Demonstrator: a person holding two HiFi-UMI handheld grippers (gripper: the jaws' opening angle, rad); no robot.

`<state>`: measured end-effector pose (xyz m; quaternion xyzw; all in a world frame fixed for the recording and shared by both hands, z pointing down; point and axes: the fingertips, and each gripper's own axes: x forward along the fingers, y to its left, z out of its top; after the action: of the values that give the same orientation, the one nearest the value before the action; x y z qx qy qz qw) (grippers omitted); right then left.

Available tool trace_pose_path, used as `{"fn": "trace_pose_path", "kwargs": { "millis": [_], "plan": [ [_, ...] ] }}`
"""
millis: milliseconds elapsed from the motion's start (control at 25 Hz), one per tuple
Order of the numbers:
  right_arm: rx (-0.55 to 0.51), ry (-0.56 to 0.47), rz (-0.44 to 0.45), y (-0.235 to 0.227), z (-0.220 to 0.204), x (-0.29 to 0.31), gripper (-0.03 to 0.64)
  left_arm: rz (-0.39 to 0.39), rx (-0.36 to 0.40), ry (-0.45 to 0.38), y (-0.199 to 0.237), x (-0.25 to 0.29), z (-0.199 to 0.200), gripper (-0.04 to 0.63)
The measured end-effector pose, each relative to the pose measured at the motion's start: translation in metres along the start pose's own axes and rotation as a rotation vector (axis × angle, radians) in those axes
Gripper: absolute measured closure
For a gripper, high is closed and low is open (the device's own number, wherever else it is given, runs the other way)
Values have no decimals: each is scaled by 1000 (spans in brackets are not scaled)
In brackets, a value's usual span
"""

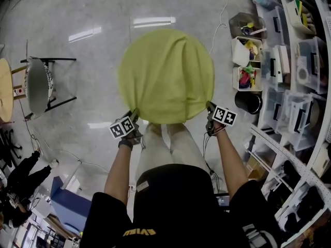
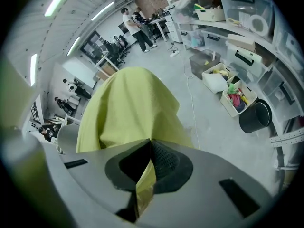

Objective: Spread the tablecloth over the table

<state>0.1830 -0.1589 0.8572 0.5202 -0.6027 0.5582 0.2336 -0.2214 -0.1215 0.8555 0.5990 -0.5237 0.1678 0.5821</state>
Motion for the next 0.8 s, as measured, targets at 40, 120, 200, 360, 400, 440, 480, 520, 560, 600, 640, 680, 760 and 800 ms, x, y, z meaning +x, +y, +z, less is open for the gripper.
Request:
{"fn": "trace_pose_path", "kwargs": {
  "millis": [40, 120, 200, 360, 400, 440, 480, 520, 560, 600, 640, 680, 760, 800],
  "plan": [
    [-11, 4, 0, -2, 0, -2, 614, 0, 3, 0, 3, -3, 2, 467],
    [-34, 11, -7, -9, 2, -8, 614, -5, 14, 0, 8, -9, 9, 527],
    [-43, 8, -19, -21, 5, -17, 614, -14, 27, 7, 15, -15, 17, 562],
    [-84, 25, 3, -30, 10, -29, 613, -17, 116, 61, 32, -25, 28, 563],
    [-107, 37, 7, -28, 10, -29, 614, -6, 146, 72, 37, -27, 30, 563],
    [-129, 47, 7, -27, 10, -28, 614, 3, 165, 78, 41, -29, 32, 574],
    [-145, 53, 2, -27, 10, -27, 614, 2, 166, 81, 43, -31, 32, 572],
    [-157, 58, -12, -28, 9, -25, 612, -3, 156, 81, 45, -32, 32, 572],
    [-170, 63, -35, -32, 8, -24, 599, -3, 147, 76, 45, -32, 31, 572],
    [-184, 72, -64, -37, 6, -23, 574, 6, 144, 68, 46, -32, 31, 571],
    [-197, 82, -93, -43, 3, -23, 542, 21, 143, 60, 48, -32, 30, 569],
    [-203, 91, -116, -48, -1, -25, 537, 37, 141, 53, 51, -34, 29, 564],
    [-192, 86, -149, -58, -7, -34, 537, 74, 129, 48, 58, -43, 23, 549],
    [-180, 75, -158, -62, -8, -42, 537, 93, 123, 45, 62, -50, 19, 538]
  ]
}}
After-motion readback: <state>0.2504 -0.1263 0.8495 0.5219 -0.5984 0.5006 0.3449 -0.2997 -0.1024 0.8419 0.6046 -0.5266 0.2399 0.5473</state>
